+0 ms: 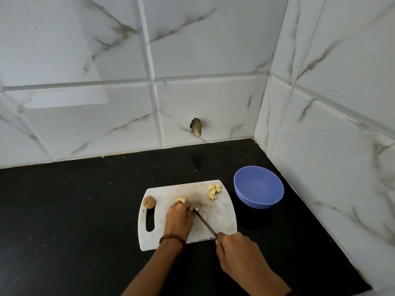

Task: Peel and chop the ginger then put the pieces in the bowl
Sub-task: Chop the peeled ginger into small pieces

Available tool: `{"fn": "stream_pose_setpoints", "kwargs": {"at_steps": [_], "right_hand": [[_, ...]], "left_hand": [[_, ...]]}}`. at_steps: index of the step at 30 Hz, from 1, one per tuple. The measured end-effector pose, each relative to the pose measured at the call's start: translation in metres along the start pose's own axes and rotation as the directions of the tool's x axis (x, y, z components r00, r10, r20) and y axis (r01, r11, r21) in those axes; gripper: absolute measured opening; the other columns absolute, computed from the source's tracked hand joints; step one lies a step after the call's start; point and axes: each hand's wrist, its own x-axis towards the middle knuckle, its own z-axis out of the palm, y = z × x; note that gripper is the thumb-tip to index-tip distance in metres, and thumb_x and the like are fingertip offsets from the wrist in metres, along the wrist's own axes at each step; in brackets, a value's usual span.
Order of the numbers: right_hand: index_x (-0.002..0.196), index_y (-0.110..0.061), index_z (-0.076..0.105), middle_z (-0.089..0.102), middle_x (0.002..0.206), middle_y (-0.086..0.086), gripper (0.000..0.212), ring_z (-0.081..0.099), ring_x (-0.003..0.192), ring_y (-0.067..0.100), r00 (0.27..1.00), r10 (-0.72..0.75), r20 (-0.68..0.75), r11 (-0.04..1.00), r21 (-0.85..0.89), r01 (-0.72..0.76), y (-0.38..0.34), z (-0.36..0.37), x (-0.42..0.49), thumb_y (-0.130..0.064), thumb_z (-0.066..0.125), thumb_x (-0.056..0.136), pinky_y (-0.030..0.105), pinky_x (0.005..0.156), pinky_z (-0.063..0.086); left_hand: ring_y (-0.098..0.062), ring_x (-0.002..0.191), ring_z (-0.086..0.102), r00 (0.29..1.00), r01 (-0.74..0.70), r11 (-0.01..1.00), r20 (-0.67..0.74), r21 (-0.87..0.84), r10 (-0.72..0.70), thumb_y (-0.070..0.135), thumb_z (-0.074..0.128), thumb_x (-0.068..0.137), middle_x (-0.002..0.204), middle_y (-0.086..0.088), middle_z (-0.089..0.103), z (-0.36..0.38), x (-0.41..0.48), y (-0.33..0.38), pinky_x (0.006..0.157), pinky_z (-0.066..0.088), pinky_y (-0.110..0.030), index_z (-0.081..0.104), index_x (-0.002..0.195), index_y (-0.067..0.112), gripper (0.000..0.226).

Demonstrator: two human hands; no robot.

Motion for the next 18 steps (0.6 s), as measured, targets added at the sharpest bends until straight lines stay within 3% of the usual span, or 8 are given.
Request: {"fn": "stream_pose_setpoints", "kwargs": {"at_steps": [8,13,15,18], "right_hand": [[0.126,-0.025,0.054,0.064,0.096,-0.003,0.034,0.063,0.083,0.01,0.993,0.03,-0.111,0.994,0.106,-0.018,0.005,0.01,-0.002,-0.043,0.037,0.103,0.028,0.076,0.056],[0.111,-0.028,0.059,0.062,0.079,-0.006,0.022,0.064,0.069,0.008,0.983,0.067,-0.169,0.965,0.26,-0.022,0.013,0.004,0.002,-0.041,0.045,0.101,0.027,0.067,0.058],[0.105,-0.028,0.059,0.062,0.077,-0.005,0.019,0.064,0.067,0.008,0.982,0.086,-0.166,0.954,0.299,-0.033,0.015,0.003,0.002,-0.041,0.046,0.101,0.028,0.066,0.058],[0.103,-0.03,0.059,0.062,0.079,-0.005,0.018,0.064,0.068,0.008,0.983,0.102,-0.154,0.943,0.329,-0.046,0.019,0.006,0.004,-0.043,0.047,0.1,0.028,0.066,0.058]], "left_hand": [[-0.008,0.09,0.063,0.999,0.038,0.993,0.014,-0.114,-0.037,0.022,0.064,0.09,0.103,0.003,0.069,-0.003,0.0,-0.004,0.086,0.05,-0.018,0.07,0.109,0.018,0.02],[0.001,0.088,0.059,1.0,0.014,0.975,0.014,-0.22,-0.012,0.007,0.067,0.085,0.105,0.008,0.066,-0.009,-0.009,0.002,0.072,0.042,0.003,0.064,0.115,0.018,0.032],[0.001,0.09,0.058,1.0,-0.002,0.97,0.003,-0.242,0.003,0.004,0.066,0.084,0.112,0.006,0.062,-0.009,-0.015,0.002,0.073,0.044,0.002,0.06,0.12,0.018,0.039],[0.001,0.087,0.056,0.998,-0.061,0.981,-0.02,-0.184,0.058,0.015,0.066,0.087,0.118,0.008,0.055,-0.006,-0.027,0.002,0.079,0.05,-0.009,0.058,0.121,0.023,0.035]]}}
